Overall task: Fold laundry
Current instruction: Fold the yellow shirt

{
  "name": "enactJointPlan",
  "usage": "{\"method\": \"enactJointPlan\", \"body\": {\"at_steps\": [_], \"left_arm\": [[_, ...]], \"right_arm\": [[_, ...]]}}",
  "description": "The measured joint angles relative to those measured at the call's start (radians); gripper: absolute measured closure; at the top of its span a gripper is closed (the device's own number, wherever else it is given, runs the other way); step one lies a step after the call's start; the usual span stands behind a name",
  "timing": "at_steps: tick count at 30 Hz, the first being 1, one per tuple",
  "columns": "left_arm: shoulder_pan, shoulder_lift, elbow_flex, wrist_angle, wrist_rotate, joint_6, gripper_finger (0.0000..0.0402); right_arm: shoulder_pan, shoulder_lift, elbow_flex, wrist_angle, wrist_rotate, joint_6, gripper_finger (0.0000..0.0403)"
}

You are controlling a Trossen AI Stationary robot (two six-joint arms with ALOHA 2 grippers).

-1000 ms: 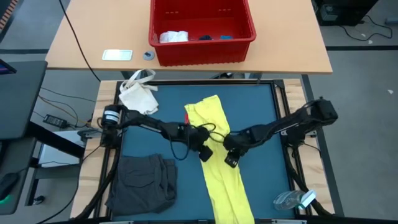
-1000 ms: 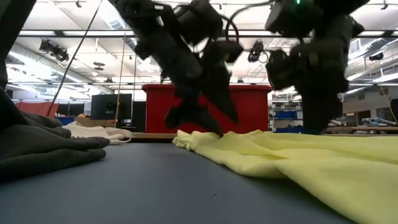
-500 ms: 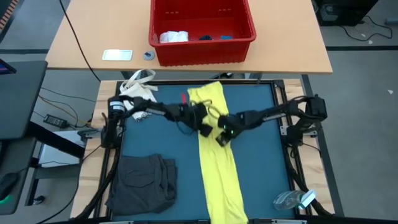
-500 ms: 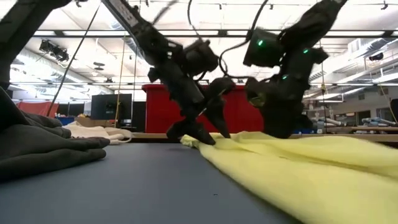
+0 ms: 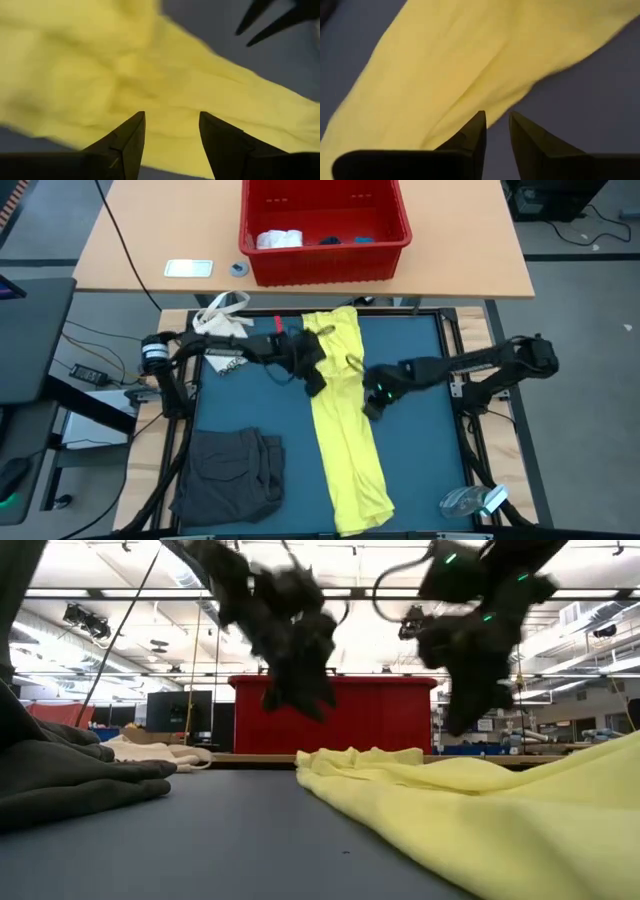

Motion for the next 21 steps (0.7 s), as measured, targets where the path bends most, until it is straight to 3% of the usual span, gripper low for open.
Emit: {"method": "enactJointPlan", "body": {"at_steps": [6,13,17,21], "left_arm": [[-0.331,-0.022,0.002,0.151,-0.075,0.024,0.0210],[-0.704,0.099,0.002,0.360,-0.353,0.128,0.0209],[-0.811,0.153,0.003,0.407,-0.438,0.070,0.0201],[-0.849,0.195,0.003,0.421,-0.470,0.097,0.0174]], "right_arm": [[0.308,-0.066,-0.088,0.174,0.008,0.001,0.0302],[0.640,-0.001,-0.120,0.338,0.091,-0.221,0.0271],[0.733,0.086,-0.070,0.343,0.092,-0.351,0.0225],[0.796,0.169,0.005,0.331,0.115,-0.440,0.0171]]}}
